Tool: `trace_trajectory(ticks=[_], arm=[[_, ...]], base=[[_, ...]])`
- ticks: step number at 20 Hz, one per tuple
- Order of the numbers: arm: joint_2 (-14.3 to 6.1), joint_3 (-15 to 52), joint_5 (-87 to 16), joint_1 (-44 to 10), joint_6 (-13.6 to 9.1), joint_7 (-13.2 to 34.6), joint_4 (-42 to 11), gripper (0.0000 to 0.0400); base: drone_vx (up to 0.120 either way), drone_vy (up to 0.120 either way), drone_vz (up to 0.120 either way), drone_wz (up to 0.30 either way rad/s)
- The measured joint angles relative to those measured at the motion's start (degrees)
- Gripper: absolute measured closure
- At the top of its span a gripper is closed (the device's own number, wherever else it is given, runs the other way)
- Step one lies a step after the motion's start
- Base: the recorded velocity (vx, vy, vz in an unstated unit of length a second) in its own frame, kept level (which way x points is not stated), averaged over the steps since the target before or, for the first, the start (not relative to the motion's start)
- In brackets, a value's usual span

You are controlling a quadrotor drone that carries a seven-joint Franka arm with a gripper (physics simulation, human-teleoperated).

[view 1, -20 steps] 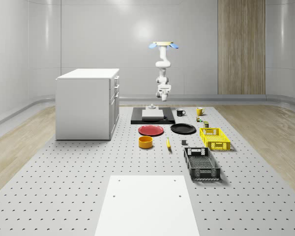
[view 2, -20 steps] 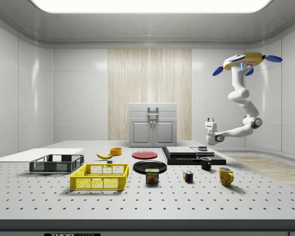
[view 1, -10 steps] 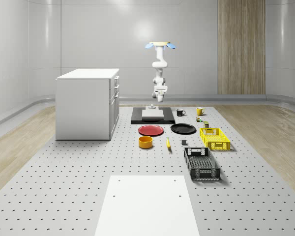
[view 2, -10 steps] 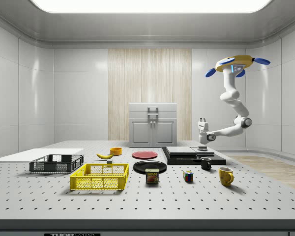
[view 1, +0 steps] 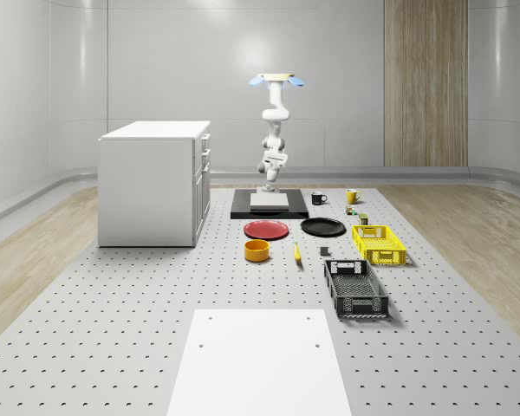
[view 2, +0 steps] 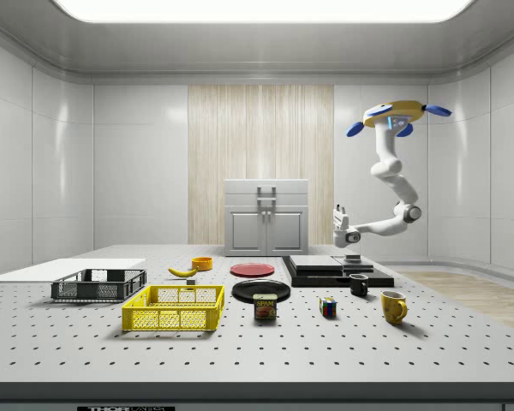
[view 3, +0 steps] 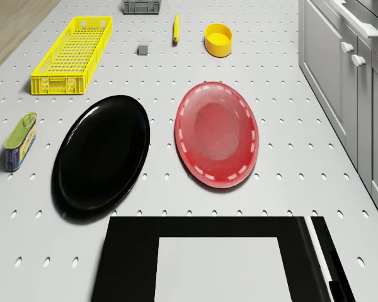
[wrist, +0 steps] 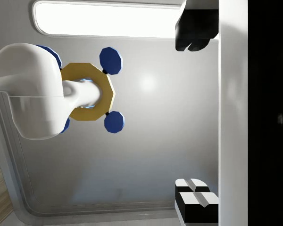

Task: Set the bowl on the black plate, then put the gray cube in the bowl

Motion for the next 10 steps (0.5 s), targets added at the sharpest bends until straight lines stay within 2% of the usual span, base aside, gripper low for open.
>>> trace_trajectory(ticks=[5,7,10], arm=[[-0.78,8.97,-12.84,-2.89,0.61,1.88,-2.93,0.0],[-1.46,14.59,-21.17,-4.82,1.03,3.29,-5.83,0.0],[-3.18,24.97,-37.56,-8.92,1.79,6.77,-13.47,0.0]], base=[[0.12,-0.112,0.0,0.0],[0.12,0.0,-0.04,0.0],[0.12,0.0,-0.12,0.0]])
